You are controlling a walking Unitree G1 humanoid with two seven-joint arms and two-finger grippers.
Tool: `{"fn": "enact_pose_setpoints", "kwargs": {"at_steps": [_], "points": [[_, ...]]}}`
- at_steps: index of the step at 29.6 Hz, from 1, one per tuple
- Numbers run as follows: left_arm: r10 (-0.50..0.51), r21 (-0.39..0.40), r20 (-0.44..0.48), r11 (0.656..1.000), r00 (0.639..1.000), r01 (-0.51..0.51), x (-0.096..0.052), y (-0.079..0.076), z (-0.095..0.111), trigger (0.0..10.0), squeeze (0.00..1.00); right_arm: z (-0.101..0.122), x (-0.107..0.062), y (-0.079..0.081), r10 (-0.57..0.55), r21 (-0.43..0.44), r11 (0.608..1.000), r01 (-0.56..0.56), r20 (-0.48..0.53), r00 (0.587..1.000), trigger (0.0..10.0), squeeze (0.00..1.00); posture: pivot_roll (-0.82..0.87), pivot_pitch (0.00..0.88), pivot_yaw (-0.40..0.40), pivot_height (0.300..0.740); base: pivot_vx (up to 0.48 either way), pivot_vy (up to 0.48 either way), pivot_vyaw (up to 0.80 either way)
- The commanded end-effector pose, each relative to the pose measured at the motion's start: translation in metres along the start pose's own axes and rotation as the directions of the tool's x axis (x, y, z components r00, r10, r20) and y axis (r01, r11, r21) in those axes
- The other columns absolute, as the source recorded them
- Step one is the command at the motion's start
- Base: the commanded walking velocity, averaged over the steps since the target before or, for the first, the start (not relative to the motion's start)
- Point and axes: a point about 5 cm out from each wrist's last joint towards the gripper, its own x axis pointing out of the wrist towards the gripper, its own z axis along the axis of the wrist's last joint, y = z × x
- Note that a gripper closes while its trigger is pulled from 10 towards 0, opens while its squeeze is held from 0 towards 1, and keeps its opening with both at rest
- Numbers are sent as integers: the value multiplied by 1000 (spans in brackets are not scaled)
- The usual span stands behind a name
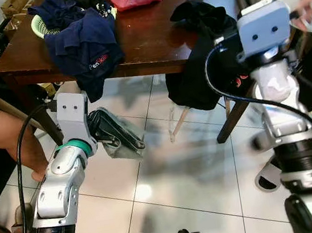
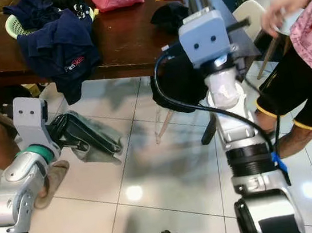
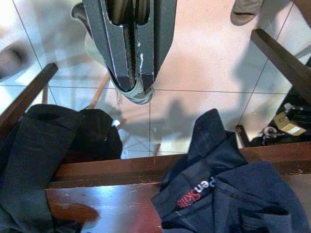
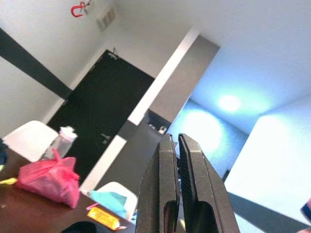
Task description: Hang hanger
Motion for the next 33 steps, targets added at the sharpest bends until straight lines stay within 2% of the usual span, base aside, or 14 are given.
{"fn": "enact_pose_setpoints", "kwargs": {"at_steps": [1,2,3,5,8,11,19,21,24,27,28,29,30,33], "points": [[1,12,6,1000,1000,-1,-1,0,0,10000,0,3,3,-3,-11,-63,998,13,30,999,10000,0,63,37,8,740,0,0,0],[1,12,6,1000,1000,-1,-1,0,0,10000,0,3,3,-3,-11,-63,998,13,30,999,10000,0,63,37,8,740,0,0,0],[5,11,8,1000,1000,-5,-1,0,0,10000,0,4,8,-9,-14,-194,981,22,40,999,10000,0,65,41,1,740,0,0,0],[11,7,9,1000,1000,-11,-2,0,0,10000,0,5,15,-22,-61,-369,926,77,53,997,10000,0,61,44,4,740,0,0,0],[12,6,8,1000,1000,-12,-2,0,-1,10000,0,6,17,-29,-93,-428,896,117,76,993,10000,0,61,44,5,740,0,0,0],[10,7,7,1000,1000,-10,-1,-1,0,10000,0,15,20,-44,-157,-508,827,240,201,967,10000,0,67,50,15,740,0,0,0],[9,7,8,1000,1000,-9,0,0,1,10000,0,21,27,-53,-185,-543,777,318,287,940,10000,0,72,54,22,740,0,0,0],[10,8,7,1000,1000,-10,0,0,2,10000,0,21,31,-59,-208,-563,748,350,302,930,10000,0,78,56,26,740,0,0,0],[11,8,7,1000,1000,-11,0,0,2,10000,0,24,39,-77,-266,-584,695,419,334,905,10000,0,83,59,29,740,0,0,0],[10,7,7,1000,1000,-11,-1,0,2,10000,0,26,42,-84,-286,-587,677,444,346,893,10000,0,83,59,29,740,0,0,0],[10,8,7,1000,1000,-10,0,0,2,10000,0,37,50,-106,-346,-586,614,529,403,847,10000,0,82,61,30,740,0,0,0],[10,8,7,1000,1000,-10,0,0,2,10000,0,37,50,-106,-346,-586,614,529,403,847,10000,0,82,61,30,740,0,0,0],[9,8,7,1000,1000,-9,0,0,3,10000,0,43,52,-117,-370,-582,584,566,431,823,10000,0,82,62,29,740,0,0,0],[9,8,8,1000,1000,-9,0,0,3,10000,0,48,54,-125,-389,-577,561,594,450,804,10000,0,80,61,28,740,0,0,0]]}}
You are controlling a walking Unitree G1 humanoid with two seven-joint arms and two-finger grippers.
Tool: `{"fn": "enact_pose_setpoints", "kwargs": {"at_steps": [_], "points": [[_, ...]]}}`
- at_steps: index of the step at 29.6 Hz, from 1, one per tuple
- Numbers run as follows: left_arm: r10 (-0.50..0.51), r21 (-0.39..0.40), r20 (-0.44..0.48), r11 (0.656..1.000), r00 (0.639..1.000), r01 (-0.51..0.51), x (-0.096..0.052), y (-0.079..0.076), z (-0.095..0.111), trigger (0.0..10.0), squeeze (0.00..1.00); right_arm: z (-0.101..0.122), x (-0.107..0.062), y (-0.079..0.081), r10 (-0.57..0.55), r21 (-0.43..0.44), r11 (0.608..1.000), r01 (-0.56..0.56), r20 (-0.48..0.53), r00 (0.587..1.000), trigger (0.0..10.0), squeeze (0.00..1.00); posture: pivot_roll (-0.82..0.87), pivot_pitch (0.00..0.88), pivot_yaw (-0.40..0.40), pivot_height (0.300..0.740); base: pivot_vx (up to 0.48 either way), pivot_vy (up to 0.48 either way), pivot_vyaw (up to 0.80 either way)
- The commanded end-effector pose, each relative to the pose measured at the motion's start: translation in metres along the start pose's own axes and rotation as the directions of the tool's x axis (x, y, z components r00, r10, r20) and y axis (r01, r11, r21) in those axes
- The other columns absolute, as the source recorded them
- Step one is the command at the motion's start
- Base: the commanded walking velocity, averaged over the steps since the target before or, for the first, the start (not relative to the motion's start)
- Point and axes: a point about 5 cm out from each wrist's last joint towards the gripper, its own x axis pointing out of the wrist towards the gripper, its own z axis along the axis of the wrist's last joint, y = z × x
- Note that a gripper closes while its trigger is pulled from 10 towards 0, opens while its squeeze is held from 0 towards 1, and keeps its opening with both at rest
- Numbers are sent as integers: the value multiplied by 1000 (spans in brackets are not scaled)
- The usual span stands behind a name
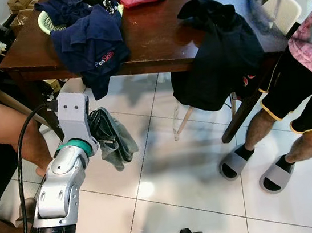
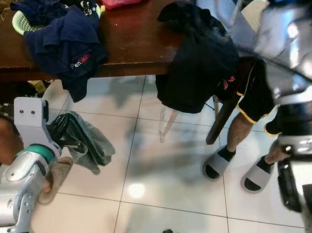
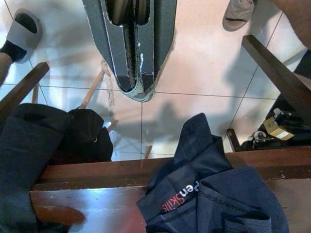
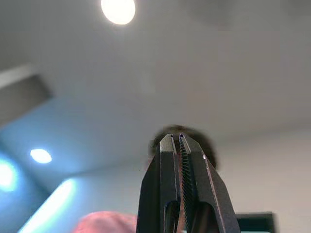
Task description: Hang hanger
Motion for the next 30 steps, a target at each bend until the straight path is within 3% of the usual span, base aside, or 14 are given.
{"fn": "enact_pose_setpoints", "kwargs": {"at_steps": [1,3,6,8,9,10,11,12,13,14,16,19,20,30], "points": [[3,3,2,1000,1000,-3,0,1,1,10000,0,-6,7,-8,-39,-16,999,39,-10,999,10000,0,77,61,38,740,0,0,0],[3,5,-1,1000,1000,-3,-1,1,1,10000,0,-6,6,-5,-25,-1,1000,25,-18,1000,10000,0,77,65,30,740,0,0,0],[-1,1,-5,1000,1000,1,-1,0,-1,10000,0,-2,-9,16,88,93,992,-83,-49,995,10000,0,74,63,32,740,0,0,0],[-16,-1,-11,1000,1000,16,-3,-4,-3,10000,0,19,-49,57,353,363,882,-299,-91,931,10000,0,77,67,28,740,0,0,0],[-16,-1,-11,1000,1000,16,-3,-4,-3,10000,0,19,-49,57,353,363,882,-299,-91,931,10000,0,77,67,28,740,0,0,0],[-17,1,-16,1000,1000,17,-4,-5,-4,10000,0,37,-78,79,535,576,720,-388,-105,838,10000,0,80,70,25,740,0,0,0],[-18,2,-18,1000,1000,18,-4,-5,-5,10000,0,52,-98,92,637,705,581,-407,-82,766,10000,0,80,70,25,740,0,0,0],[-15,2,-23,1000,1000,15,-5,-5,-6,10000,0,73,-124,103,753,832,383,-401,-29,658,10000,0,81,74,21,740,0,0,0],[-12,4,-27,1000,1000,12,-6,-4,-7,10000,0,94,-150,108,827,932,190,-310,18,562,10000,0,86,78,14,740,0,0,0],[-12,4,-27,1000,1000,12,-6,-4,-7,10000,0,94,-150,108,827,932,190,-310,18,562,10000,0,86,78,14,740,0,0,0],[0,11,-26,1000,1000,1,-7,-2,-7,10000,0,122,-179,107,877,990,-3,-144,71,474,10000,0,98,84,3,740,0,0,0],[0,11,-26,1000,1000,1,-7,-2,-7,10000,0,122,-179,107,877,990,-3,-144,71,474,10000,0,98,84,3,740,0,0,0],[45,47,8,998,999,-46,-10,7,0,10000,0,139,-203,103,912,998,-68,-8,66,405,10000,0,108,102,-13,740,0,0,0],[88,91,62,991,994,-93,-11,16,10,10000,0,147,-215,104,921,993,-101,56,72,383,10000,0,99,101,-11,740,0,0,0]]}}
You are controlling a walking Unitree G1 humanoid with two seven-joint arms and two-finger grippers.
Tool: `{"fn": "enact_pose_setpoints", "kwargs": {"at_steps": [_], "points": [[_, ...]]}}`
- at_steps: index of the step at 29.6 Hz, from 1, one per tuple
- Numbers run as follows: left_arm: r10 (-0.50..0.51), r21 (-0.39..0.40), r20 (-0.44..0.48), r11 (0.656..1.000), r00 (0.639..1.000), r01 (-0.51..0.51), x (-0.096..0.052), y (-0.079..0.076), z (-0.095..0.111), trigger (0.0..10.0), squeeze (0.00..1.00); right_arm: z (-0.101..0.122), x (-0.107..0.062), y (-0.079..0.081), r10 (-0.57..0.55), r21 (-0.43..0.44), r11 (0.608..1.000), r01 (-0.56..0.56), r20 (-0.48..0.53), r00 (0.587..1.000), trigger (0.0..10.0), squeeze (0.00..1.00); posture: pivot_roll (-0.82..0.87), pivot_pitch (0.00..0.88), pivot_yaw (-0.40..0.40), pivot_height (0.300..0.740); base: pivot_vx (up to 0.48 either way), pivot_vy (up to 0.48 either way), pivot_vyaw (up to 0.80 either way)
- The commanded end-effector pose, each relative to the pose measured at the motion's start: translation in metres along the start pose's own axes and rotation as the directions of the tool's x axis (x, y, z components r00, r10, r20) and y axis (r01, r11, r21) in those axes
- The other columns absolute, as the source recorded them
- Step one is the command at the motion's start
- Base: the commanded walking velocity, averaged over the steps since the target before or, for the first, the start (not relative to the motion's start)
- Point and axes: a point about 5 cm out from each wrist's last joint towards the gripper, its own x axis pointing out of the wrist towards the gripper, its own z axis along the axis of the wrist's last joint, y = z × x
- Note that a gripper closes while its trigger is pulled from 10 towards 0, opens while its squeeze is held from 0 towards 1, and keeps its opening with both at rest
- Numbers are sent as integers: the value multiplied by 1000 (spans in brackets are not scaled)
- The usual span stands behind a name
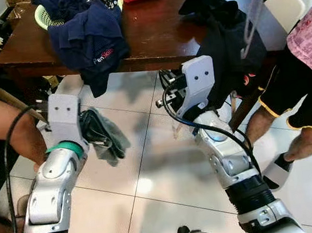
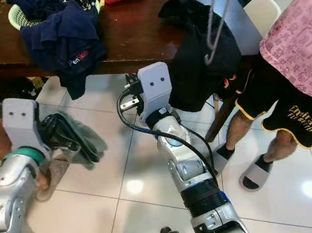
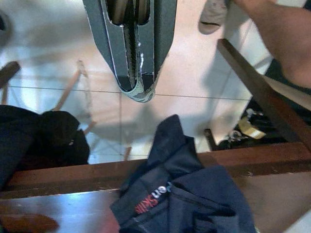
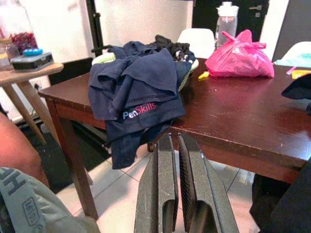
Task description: Hang hanger
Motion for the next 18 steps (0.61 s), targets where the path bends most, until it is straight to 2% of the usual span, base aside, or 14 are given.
{"fn": "enact_pose_setpoints", "kwargs": {"at_steps": [1,3,5,7,11,13,14,15,16,17,18], "points": [[-4,15,39,1000,999,4,0,-3,6,10000,0,-3,-1,-4,-2,25,1000,2,1,1000,10000,0,99,98,-10,740,0,0,0],[-12,2,61,1000,998,12,1,-7,12,10000,0,-3,-3,-15,-17,45,999,16,0,1000,10000,0,100,97,-8,740,0,0,0],[-12,2,61,1000,998,12,1,-7,12,10000,0,-3,-3,-15,-17,45,999,16,0,1000,10000,0,100,97,-8,740,0,0,0],[7,-17,85,1000,996,-6,3,-2,22,10000,0,0,-6,-33,-70,57,996,71,-9,997,10000,0,100,94,-11,740,0,0,0],[17,-26,100,1000,995,-15,4,1,27,10000,0,6,-6,-42,-118,37,992,118,9,993,10000,0,98,93,-11,740,0,0,0],[19,-20,103,1000,995,-17,7,1,27,10000,0,24,3,-43,-96,-47,994,99,69,993,10000,0,80,92,-10,740,0,0,0],[19,-20,103,1000,995,-17,7,1,27,10000,0,24,3,-43,-96,-47,994,99,69,993,10000,0,80,92,-10,740,0,0,0],[18,-17,102,1000,995,-16,8,0,27,10000,0,32,9,-44,-93,-84,991,100,86,992,10000,0,80,92,-10,740,0,0,0],[11,-15,102,1000,995,-9,8,-3,26,10000,0,39,14,-46,-109,-90,989,118,98,989,10000,855,89,94,-13,740,0,0,0],[11,-15,102,1000,995,-9,8,-3,26,10000,0,39,14,-46,-109,-90,989,118,98,989,10000,855,89,94,-13,740,0,0,0],[-3,-6,104,1000,995,4,8,-8,26,10000,0,47,18,-49,-119,-58,990,126,115,986,10000,1000,94,97,-15,740,0,0,0]]}}
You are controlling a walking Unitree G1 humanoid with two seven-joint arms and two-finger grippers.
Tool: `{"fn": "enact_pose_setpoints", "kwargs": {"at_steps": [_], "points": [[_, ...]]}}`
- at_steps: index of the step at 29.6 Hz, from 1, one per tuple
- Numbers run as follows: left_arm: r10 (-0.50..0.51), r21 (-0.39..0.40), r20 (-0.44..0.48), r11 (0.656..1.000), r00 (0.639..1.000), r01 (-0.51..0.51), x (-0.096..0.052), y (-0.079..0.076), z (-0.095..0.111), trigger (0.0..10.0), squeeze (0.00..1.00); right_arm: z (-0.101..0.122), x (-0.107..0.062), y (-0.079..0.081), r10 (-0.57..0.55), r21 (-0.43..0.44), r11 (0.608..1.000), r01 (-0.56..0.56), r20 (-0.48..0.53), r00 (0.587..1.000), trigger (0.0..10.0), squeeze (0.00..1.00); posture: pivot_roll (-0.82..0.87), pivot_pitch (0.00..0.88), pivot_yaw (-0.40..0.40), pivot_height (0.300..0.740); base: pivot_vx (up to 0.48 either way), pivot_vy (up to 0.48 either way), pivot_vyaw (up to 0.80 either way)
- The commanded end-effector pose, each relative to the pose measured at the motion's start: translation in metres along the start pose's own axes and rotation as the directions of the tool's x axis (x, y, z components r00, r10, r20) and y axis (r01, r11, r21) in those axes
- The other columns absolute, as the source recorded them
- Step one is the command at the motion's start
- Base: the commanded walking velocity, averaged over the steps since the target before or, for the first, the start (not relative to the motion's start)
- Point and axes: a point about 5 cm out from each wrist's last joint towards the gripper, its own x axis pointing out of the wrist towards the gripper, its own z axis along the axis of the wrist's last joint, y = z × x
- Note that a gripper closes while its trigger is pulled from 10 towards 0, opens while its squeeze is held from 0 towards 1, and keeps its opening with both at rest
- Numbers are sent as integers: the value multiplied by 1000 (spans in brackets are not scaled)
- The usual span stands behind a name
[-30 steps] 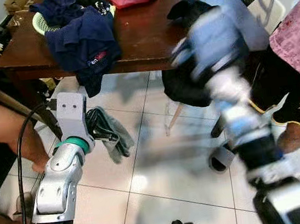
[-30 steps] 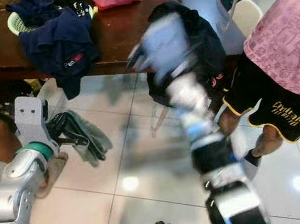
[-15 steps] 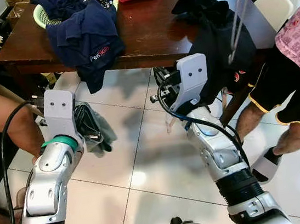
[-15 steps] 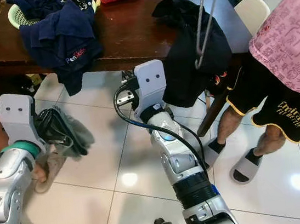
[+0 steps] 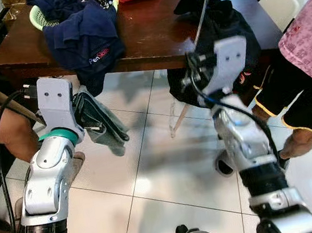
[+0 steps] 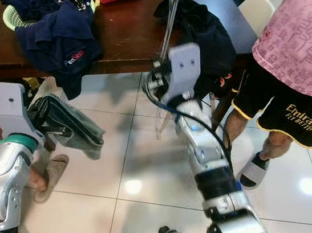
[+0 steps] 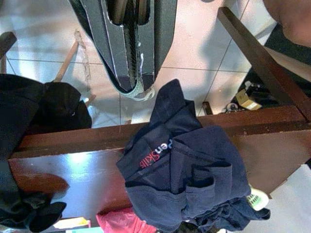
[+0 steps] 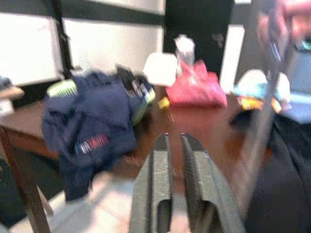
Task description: Hang hanger
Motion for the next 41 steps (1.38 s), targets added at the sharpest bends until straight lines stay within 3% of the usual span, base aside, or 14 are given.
{"fn": "enact_pose_setpoints", "kwargs": {"at_steps": [1,7,13,14,15,18,24,28,29,34,36,41], "points": [[-17,5,-5,1000,1000,17,0,-6,-3,10000,0,1,1,-3,-21,20,1000,22,-8,1000,10000,1000,94,97,-15,740,0,0,0],[-7,3,-17,1000,1000,7,-2,-3,-6,10000,0,-6,-1,1,-19,87,996,23,-46,999,10000,1000,95,103,-13,740,0,0,0],[-8,2,-18,1000,1000,8,-1,-3,-5,10000,0,-10,-3,-2,-49,86,995,54,-67,997,10000,1000,91,102,-12,740,0,0,0],[-8,1,-17,1000,1000,8,0,-3,-5,10000,0,-10,-3,-6,-69,74,995,74,-67,995,10000,922,90,104,-12,740,0,0,0],[-8,2,-17,1000,1000,8,0,-3,-5,10000,0,-7,-4,-12,-96,64,993,100,-62,993,10000,0,87,105,-14,740,0,0,0],[-7,5,-20,1000,1000,8,-1,-3,-6,10000,0,0,-9,-28,-149,64,986,152,-41,988,10000,0,86,105,-15,740,0,0,0],[-6,3,-26,1000,1000,6,-2,-2,-8,10000,0,-3,-19,-36,-174,56,982,178,-60,983,10000,0,78,107,-12,740,0,0,0],[-9,4,-26,1000,1000,9,-1,-3,-8,10000,0,-11,-22,-25,-143,79,985,151,-93,985,10000,0,79,101,-12,740,0,0,0],[-11,3,-23,1000,1000,11,1,-4,-7,10000,0,-19,-22,-9,-105,131,984,121,-122,987,10000,0,84,96,-12,740,0,0,0],[-7,5,-19,1000,1000,7,0,-2,-6,10000,0,-34,-18,10,-70,227,968,110,-177,982,10000,0,97,89,-20,740,0,0,0],[-6,5,-19,1000,1000,6,0,-2,-6,10000,0,-36,-18,12,-68,240,964,112,-185,980,10000,0,97,89,-20,740,0,0,0],[12,4,-22,1000,1000,-12,-3,2,-7,10000,0,-35,-17,0,-99,196,971,136,-185,978,10000,0,101,85,-27,740,0,0,0]]}}
